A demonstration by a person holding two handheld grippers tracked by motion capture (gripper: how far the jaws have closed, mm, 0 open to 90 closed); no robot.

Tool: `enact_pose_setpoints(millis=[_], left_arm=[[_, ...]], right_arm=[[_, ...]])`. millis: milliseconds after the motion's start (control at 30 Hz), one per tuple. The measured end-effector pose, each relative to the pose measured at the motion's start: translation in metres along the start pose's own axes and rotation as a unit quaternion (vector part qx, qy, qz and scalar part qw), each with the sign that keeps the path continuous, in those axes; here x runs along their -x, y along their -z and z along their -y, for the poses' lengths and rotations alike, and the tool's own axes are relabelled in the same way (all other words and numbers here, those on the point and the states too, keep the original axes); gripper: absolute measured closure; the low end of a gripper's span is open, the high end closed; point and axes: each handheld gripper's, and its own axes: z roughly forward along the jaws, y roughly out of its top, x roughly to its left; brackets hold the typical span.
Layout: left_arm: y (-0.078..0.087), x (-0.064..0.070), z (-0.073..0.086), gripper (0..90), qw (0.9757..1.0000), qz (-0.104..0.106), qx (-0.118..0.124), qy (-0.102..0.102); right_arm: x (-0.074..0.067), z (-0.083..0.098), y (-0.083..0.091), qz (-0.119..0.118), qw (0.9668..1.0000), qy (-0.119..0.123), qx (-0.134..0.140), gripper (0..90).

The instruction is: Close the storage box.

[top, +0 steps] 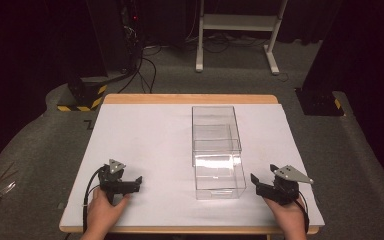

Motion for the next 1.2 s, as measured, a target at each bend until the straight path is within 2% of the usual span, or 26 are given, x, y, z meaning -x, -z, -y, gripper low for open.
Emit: enact_pose_setpoints(millis=[567, 1200], left_arm=[[0.0, 0.0, 0.0, 0.5, 1.0, 0.001, 0.0, 0.001], [0.0, 0.001, 0.0, 0.5, 1.0, 0.0, 0.002, 0.003]], right_arm=[[-0.012, -0.007, 0.022, -0.017, 0.9992, -0.002, 0.035, 20.2], [-0.028, -0.011, 0.03, -0.047, 0.9976, 0.011, 0.05, 20.6]])
